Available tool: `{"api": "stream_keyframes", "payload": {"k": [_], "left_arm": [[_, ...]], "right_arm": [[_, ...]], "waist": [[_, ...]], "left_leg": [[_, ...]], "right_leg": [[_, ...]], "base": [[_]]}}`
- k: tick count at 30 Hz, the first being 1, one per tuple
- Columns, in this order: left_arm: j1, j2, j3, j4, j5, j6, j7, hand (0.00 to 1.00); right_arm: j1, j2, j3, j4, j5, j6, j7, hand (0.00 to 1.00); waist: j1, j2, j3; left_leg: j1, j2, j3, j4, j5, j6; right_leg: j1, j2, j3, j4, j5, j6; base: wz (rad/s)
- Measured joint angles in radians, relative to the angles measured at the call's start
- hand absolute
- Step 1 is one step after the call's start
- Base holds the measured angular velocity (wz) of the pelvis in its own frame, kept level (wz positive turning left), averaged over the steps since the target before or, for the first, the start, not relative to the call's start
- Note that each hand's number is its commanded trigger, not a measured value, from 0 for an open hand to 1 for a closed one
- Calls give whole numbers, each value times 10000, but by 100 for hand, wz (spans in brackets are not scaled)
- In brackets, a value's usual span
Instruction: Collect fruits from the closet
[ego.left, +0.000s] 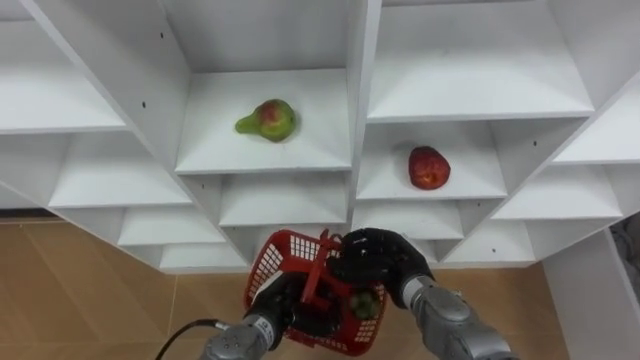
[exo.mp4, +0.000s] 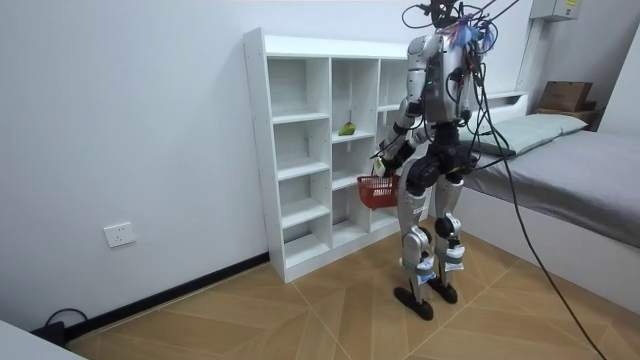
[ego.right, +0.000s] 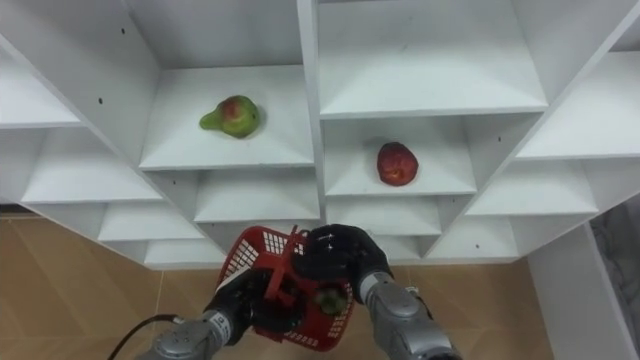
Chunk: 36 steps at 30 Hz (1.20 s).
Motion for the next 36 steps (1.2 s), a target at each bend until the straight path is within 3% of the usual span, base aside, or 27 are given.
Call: {"api": "stream_keyframes", "payload": {"k": [24, 29, 35, 36], "left_arm": [[-77, -7, -30, 102, -472, 32, 13, 100], [-19, 47, 127, 264, -463, 32, 99, 100], [14, 211, 352, 272, -497, 31, 288, 100], [37, 254, 353, 331, -488, 29, 297, 100]], "right_arm": [[20, -30, 102, 479, -90, 7, 486, 0], [52, -188, 253, 476, -849, 6, 819, 0], [128, -185, 392, 306, -1270, 6, 888, 0], [204, -220, 448, 130, -1580, 6, 889, 0]], "waist": [[149, 36, -4], [202, 9, -4], [253, -303, -13], [276, -398, -56]], "left_leg": [[98, -7, -134, 7, 4, -2], [121, -5, -191, 18, 13, -16], [179, -7, -194, 17, 19, -17], [195, -7, -192, 17, 19, -17]], "right_leg": [[193, -27, -251, -21, 0, 0], [230, -21, -264, -16, -1, -1], [282, -22, -258, -9, -1, -1], [299, -22, -259, -7, -1, -1]], "base": [[1], [2], [0], [0]]}}
